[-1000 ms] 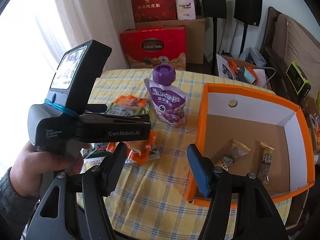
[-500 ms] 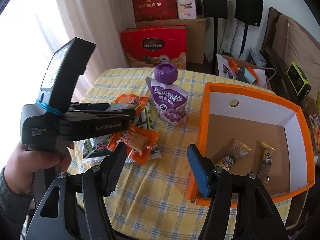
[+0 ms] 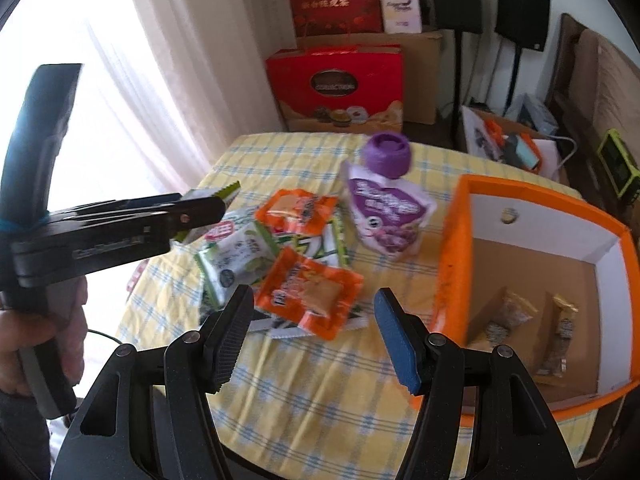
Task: Organize objects
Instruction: 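Reach the right gripper toward the orange snack packet while the left gripper holds the cookie packet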
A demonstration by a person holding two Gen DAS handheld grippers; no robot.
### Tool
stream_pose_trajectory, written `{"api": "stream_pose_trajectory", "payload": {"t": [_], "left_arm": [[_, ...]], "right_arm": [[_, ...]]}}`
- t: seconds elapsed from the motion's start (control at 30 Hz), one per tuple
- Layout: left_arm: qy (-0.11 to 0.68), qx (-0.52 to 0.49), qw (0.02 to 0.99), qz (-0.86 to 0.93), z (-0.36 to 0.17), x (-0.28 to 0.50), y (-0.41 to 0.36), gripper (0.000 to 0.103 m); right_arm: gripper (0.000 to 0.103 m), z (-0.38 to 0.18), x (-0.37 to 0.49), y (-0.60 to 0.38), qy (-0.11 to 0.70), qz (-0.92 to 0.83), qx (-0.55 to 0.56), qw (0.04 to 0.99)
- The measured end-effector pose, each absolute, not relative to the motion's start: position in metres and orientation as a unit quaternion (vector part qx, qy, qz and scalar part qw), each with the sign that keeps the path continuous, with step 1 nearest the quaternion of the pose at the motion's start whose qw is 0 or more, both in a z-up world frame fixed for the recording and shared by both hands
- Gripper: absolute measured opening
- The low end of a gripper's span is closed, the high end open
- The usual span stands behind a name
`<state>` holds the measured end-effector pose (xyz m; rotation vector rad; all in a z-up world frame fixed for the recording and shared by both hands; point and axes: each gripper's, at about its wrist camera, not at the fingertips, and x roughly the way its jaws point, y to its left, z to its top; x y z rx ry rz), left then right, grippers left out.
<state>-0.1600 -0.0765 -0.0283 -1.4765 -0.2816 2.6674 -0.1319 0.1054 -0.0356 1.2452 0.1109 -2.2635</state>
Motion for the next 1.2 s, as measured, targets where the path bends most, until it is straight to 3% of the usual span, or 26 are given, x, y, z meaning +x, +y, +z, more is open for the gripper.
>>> {"api": "stream_pose_trajectory", "payload": {"t": [0.3,0.53,0.57,0.6,0.77,1.2], "left_arm": [[-0.107,-0.479,0.029,0.871,-0.026,-0.136,-0.106,0.052],[-0.120,-0.476,0.038,0.870,-0.026,-0.124,-0.112,0.052],[-0.122,-0.477,0.041,0.870,-0.027,-0.123,-0.113,0.052],[-0.123,-0.477,0.042,0.869,-0.028,-0.122,-0.113,0.052],[-0.128,-0.480,0.046,0.867,-0.031,-0.117,-0.113,0.052],[-0.143,-0.483,0.047,0.863,-0.038,-0.116,-0.117,0.052]], "right_arm": [[0.064,-0.047,-0.147,0.081,0.029,-0.828,0.483,0.284],[0.064,-0.067,-0.162,0.073,0.090,-0.825,0.495,0.256],[0.065,-0.070,-0.164,0.072,0.094,-0.824,0.498,0.254],[0.073,-0.073,-0.165,0.072,0.096,-0.823,0.501,0.251],[0.083,-0.085,-0.170,0.079,0.047,-0.817,0.524,0.237],[0.083,-0.092,-0.173,0.068,0.014,-0.820,0.537,0.198]]}}
